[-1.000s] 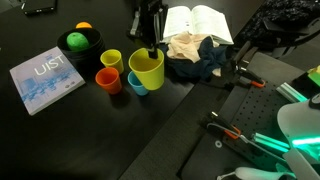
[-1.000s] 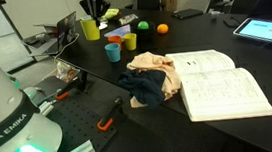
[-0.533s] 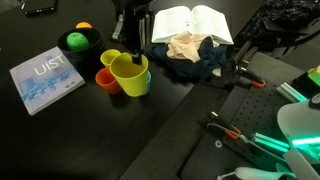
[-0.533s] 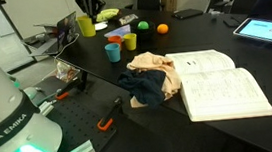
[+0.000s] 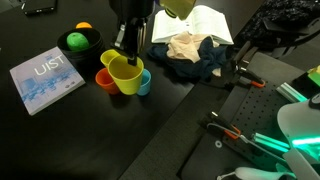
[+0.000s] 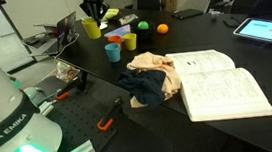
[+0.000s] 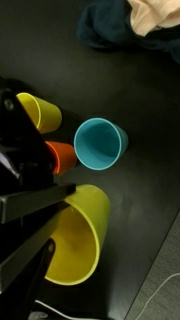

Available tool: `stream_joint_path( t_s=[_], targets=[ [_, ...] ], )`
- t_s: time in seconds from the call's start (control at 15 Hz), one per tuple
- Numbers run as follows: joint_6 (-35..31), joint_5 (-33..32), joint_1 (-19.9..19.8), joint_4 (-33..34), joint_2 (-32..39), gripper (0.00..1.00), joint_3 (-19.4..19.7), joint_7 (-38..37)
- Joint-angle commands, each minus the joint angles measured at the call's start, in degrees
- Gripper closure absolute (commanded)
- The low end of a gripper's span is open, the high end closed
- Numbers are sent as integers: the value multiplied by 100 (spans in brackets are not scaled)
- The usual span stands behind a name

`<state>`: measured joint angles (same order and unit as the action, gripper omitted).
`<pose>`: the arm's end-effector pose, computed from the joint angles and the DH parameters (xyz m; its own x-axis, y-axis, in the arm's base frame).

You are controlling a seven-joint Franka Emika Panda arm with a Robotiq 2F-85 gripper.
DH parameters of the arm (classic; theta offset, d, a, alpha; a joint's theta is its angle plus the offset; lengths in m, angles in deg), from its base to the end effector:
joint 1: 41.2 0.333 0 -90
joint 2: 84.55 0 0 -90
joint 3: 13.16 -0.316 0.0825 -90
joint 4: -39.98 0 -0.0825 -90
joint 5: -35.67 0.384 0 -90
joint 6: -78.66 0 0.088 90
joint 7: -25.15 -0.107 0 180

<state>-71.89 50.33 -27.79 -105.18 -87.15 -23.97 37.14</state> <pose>0.4298 0.1863 0.3032 0.9071 0.3932 0.1504 0.4113 -0.9040 -0.1168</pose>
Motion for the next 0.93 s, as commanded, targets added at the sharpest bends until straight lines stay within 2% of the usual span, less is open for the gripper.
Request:
stream_joint_path(
  t_s=[0.0,0.53,0.87],
  targets=[
    [-576,252,19,-47,284,99,-38,438],
    [-1403,17,-268,324,1056,99,-153,897],
    [-1632,-377,-586,444,1098,99,-99,1107]
  ],
)
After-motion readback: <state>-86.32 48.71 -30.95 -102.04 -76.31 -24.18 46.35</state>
